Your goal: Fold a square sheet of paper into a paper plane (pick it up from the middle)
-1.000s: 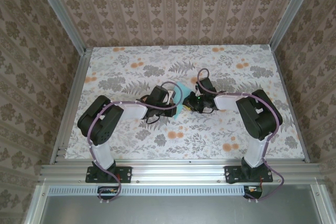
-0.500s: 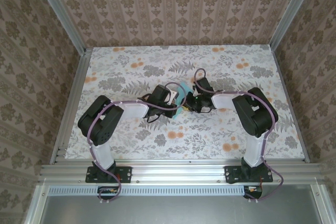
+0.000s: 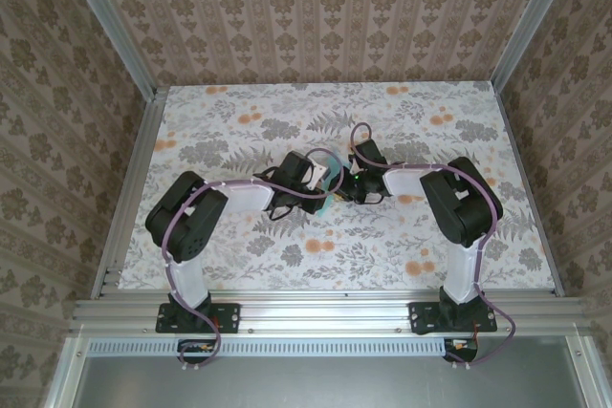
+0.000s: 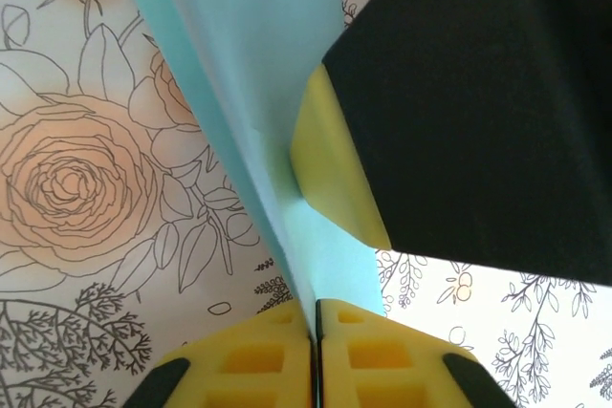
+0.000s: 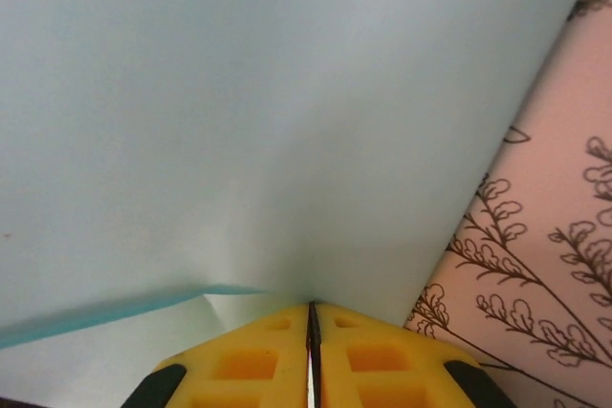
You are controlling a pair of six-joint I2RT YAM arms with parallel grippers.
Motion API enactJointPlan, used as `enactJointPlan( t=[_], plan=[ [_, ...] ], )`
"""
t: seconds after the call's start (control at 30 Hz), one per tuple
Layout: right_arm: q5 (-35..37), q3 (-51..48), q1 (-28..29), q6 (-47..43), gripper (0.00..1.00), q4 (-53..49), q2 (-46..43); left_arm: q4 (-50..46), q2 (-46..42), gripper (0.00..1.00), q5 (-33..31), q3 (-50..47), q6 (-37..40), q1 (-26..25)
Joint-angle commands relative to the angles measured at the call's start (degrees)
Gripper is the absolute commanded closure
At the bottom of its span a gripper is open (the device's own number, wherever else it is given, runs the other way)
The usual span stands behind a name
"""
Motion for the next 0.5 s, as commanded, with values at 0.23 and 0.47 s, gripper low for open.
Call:
enactJointPlan(
  t=[0.23,0.47],
  plan=[
    [5.57,-3.38,0.94,5.85,0.91,2.07,1.25,7.51,-2.81,0.8,4.61,-5.96,-18.64,1.77],
    [6.82,-3.72,0.94,7.16,0.91,1.36,1.39,10.33,-4.2,0.82,4.65,-8.98,-24.34,1.74]
  ],
)
